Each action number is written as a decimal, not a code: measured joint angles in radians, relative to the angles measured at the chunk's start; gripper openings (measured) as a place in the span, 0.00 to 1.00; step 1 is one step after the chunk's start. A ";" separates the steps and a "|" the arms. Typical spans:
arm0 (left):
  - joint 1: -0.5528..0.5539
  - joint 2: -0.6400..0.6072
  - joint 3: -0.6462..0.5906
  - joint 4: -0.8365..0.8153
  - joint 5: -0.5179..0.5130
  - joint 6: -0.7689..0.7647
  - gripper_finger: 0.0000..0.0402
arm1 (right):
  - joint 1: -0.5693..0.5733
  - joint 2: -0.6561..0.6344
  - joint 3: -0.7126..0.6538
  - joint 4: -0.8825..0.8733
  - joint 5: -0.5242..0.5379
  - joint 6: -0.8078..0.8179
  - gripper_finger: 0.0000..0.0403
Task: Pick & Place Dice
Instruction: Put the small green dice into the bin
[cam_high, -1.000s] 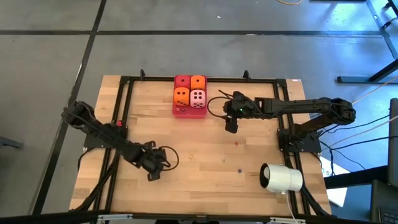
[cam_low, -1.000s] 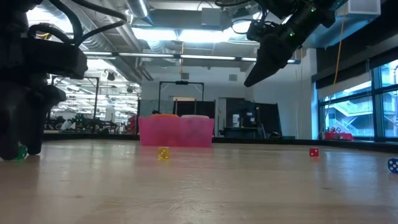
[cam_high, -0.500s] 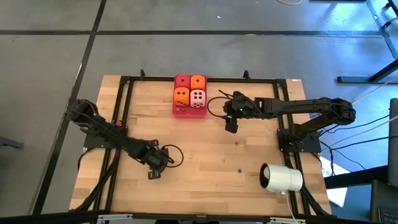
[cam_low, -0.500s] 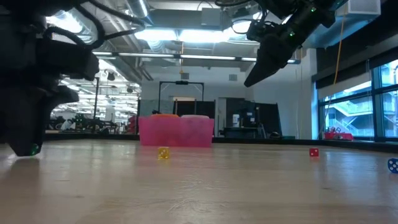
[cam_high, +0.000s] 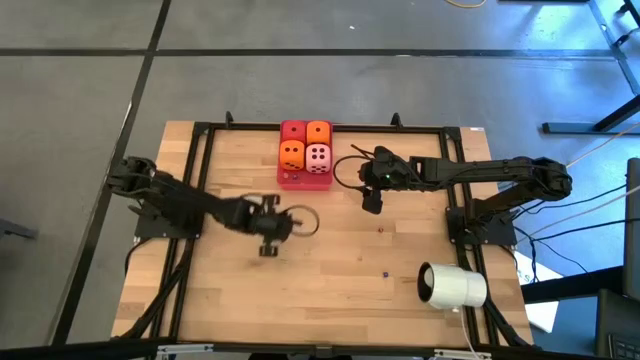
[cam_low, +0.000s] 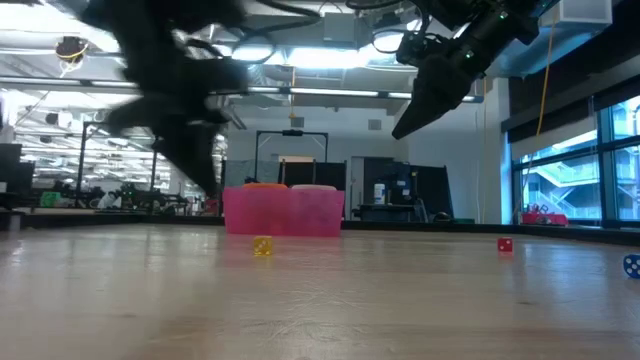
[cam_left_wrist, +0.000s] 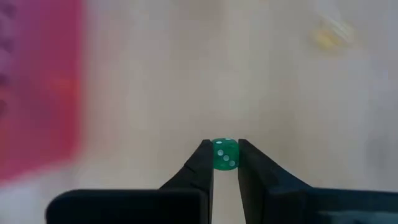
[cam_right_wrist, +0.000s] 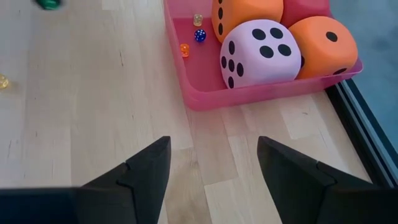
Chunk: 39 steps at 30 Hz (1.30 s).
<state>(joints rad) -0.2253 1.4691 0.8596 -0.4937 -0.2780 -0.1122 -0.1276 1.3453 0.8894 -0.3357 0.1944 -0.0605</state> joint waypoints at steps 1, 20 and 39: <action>0.034 0.000 0.005 0.032 -0.012 0.043 0.08 | 0.000 0.000 0.000 0.000 0.000 0.000 0.60; 0.618 0.063 0.007 0.431 0.251 0.294 0.09 | 0.000 0.000 0.000 0.000 0.000 -0.003 0.60; 0.635 0.111 0.007 0.411 0.214 0.311 0.35 | 0.000 0.000 0.000 0.000 -0.003 0.058 0.60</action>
<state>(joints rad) 0.4095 1.5799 0.8661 -0.0826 -0.0640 0.1986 -0.1276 1.3453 0.8893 -0.3356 0.1909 -0.0021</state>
